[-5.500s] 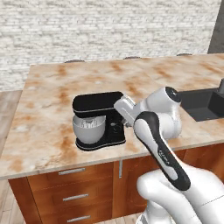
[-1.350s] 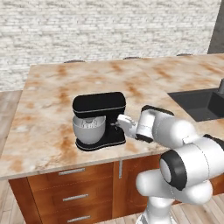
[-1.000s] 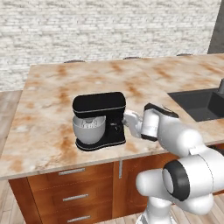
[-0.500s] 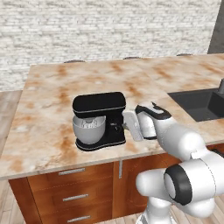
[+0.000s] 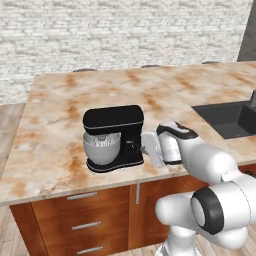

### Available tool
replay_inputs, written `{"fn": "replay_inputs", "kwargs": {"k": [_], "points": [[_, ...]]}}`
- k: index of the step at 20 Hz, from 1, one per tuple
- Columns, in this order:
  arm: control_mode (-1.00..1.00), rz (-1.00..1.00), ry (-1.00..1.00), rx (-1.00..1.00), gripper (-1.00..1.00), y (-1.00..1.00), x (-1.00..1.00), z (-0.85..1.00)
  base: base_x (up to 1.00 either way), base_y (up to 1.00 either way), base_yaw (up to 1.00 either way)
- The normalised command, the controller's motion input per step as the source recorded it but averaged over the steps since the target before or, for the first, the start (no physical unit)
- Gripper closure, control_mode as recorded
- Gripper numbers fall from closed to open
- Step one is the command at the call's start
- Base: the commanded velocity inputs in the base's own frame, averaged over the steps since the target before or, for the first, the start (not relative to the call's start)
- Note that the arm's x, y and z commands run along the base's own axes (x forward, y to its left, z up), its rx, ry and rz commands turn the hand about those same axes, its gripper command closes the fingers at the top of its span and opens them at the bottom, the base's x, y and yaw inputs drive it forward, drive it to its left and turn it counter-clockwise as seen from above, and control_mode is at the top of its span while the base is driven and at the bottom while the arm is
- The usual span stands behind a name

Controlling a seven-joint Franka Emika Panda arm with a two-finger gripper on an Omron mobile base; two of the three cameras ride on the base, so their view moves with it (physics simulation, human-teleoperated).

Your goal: Add butter and sugar cubes to the stand mixer bowl and then turn on the stand mixer to begin making frosting.

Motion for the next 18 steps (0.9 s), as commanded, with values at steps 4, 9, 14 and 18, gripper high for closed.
{"fn": "replay_inputs", "kwargs": {"k": [4, 9, 14, 18], "points": [[-1.0, 0.0, -0.06, 0.08, 1.0, 0.0, 0.0, -0.09, 0.0, 0.0, 0.0], [-1.0, 0.0, -0.04, 0.06, 1.0, 0.2, 0.01, 0.0, 0.0, 0.0, 0.0], [-1.0, -0.01, 0.0, 0.04, 1.0, 0.35, 0.18, 0.0, 0.0, 0.0, 0.0], [-1.0, -0.04, 0.0, 0.01, 1.0, 0.12, 0.14, 0.0, 0.0, 0.0, 0.0]]}}
